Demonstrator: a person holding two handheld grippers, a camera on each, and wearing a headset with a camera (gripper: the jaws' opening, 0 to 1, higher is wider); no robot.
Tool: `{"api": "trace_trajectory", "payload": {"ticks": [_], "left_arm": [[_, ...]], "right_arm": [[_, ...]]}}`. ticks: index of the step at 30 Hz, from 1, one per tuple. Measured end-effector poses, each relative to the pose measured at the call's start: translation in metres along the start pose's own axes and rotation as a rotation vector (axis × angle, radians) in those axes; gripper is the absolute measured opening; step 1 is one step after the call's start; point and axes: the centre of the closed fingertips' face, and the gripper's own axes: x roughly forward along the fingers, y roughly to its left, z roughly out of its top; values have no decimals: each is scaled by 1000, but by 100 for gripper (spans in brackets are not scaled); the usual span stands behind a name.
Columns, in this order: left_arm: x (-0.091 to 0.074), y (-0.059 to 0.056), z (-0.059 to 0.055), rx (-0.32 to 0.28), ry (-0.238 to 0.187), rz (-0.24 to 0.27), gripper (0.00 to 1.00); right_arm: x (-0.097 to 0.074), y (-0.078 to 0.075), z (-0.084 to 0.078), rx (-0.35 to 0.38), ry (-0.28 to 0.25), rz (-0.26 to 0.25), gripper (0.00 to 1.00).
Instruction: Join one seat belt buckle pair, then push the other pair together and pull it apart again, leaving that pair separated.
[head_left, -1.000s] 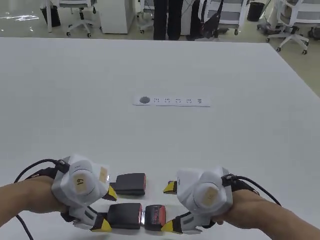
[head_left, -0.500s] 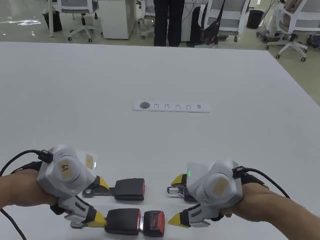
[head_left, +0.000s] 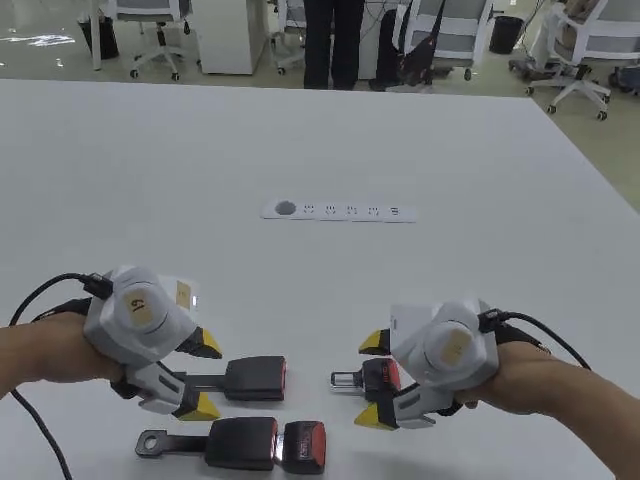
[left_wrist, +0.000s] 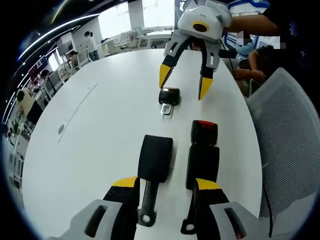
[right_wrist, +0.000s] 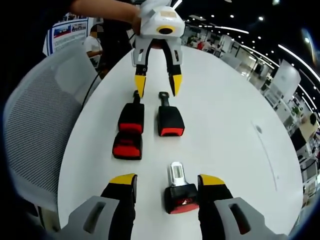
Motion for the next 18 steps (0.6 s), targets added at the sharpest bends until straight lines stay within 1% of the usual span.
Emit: {"api": "trace_trajectory", "payload": {"ticks": [2, 3, 5, 10, 12, 18], "left_arm": [[2, 4, 0, 0, 2, -3, 44], [2, 3, 3, 1, 2, -5, 44], [4, 4, 5, 6, 6, -9, 44], [10, 8, 7, 19, 20, -22, 43], [12, 7, 8, 22, 28, -27, 43], [20, 10, 7, 43, 55, -47, 43]], "right_arm": [[-1, -4, -4, -3, 2, -3, 46], [-1, -6, -5, -2, 4, -2, 46], [-2, -7, -8, 2, 12, 0, 47], [-4, -13, -16, -3, 31, 2, 46], [-4, -15, -20, -2, 37, 7, 46], [-3, -19, -32, -14, 69, 26, 45]]}}
